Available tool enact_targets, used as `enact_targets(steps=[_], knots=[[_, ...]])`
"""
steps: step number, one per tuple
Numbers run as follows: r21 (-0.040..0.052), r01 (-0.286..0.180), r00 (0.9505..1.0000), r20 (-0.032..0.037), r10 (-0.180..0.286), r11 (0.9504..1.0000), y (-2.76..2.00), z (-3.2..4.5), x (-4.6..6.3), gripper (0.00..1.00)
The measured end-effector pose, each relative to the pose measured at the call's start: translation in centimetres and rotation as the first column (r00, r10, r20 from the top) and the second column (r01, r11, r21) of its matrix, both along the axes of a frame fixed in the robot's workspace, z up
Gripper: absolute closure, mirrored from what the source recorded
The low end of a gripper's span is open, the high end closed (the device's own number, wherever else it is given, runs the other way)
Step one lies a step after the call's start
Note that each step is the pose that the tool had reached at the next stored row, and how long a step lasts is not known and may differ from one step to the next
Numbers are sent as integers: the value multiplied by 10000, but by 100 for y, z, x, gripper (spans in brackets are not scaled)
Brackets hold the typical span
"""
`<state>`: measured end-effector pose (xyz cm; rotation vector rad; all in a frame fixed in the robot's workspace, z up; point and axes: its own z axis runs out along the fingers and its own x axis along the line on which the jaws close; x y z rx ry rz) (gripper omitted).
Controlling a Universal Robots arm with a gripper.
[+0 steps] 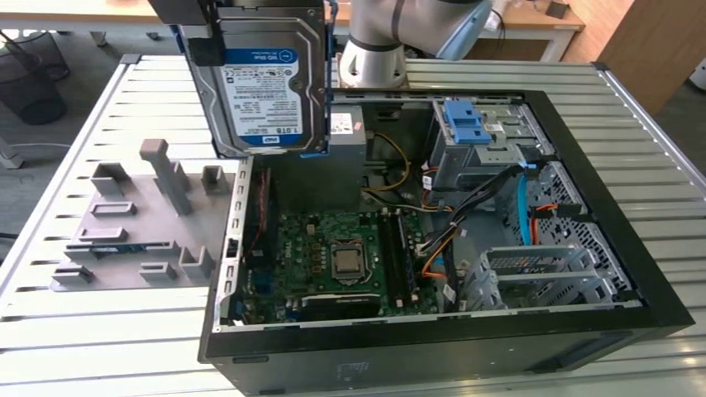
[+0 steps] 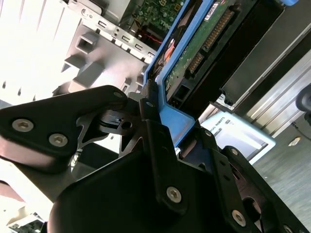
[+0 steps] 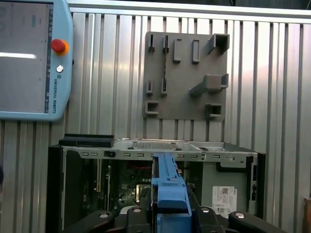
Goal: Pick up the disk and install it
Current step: 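Pick up the disk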
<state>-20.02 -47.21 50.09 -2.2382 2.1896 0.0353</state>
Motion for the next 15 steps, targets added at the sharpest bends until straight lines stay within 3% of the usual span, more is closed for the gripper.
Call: enact_targets(steps=[15], knots=[[0, 0, 10000, 0, 0, 10000, 0, 0, 192, 64]])
